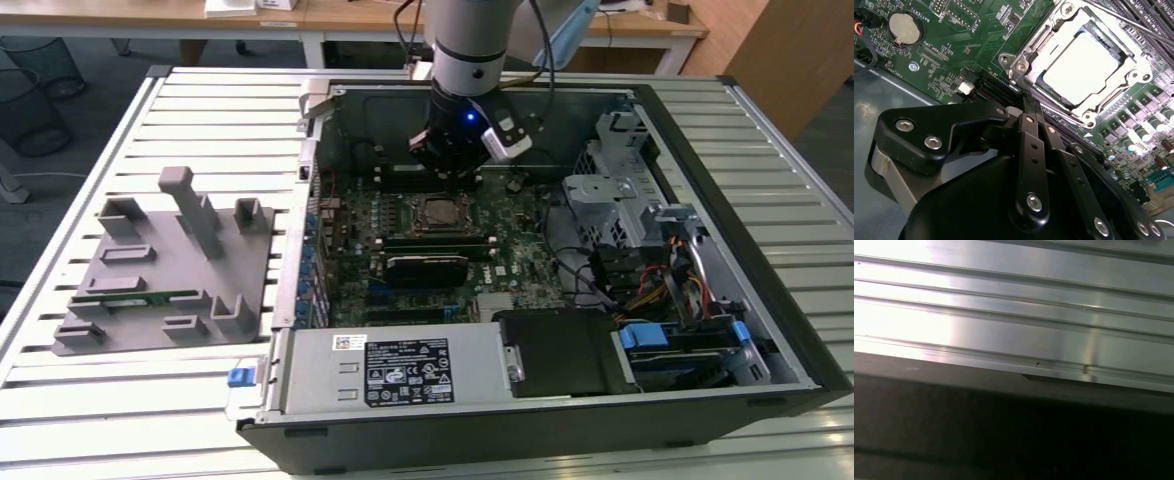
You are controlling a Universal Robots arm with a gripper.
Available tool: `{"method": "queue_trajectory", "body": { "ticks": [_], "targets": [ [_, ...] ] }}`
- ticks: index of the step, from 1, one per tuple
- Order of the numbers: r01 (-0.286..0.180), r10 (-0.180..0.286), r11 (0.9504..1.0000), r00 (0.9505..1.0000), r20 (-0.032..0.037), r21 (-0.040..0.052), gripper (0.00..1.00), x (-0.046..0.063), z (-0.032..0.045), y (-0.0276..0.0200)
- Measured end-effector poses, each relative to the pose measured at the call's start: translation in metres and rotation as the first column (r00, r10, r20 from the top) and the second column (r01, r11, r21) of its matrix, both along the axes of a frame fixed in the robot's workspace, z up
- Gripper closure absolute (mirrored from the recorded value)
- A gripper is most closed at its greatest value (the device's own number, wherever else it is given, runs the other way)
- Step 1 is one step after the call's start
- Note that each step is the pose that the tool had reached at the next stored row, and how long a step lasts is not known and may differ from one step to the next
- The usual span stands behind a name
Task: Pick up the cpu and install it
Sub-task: 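Install the first cpu locking lever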
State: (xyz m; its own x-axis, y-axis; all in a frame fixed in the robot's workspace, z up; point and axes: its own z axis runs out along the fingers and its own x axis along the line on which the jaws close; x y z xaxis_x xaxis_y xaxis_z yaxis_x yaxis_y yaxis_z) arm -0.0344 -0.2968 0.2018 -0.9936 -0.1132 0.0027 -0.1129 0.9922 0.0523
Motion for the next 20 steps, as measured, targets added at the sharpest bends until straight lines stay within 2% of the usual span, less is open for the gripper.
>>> {"method": "queue_trajectory", "body": {
  "ticks": [2, 6, 7, 13, 20],
  "targets": [
    [0.000, 0.000, 1.0000, 1.0000, 0.0000, -0.0022, 0.89, 0.0001, -0.0003, 0.0000],
    [0.000, 0.000, 0.9999, 1.0000, 0.0000, -0.0114, 0.89, 0.0000, -0.0025, -0.0001],
    [0.000, 0.000, 0.9999, 1.0000, -0.0005, -0.0165, 0.89, -0.0001, -0.0035, -0.0002],
    [0.000, 0.000, 0.9996, 1.0000, 0.0000, -0.0293, 0.89, 0.0001, -0.0058, 0.0000],
    [0.000, 0.000, 0.9995, 1.0000, 0.0001, -0.0309, 0.89, 0.0001, -0.0026, 0.0000]
  ]
}}
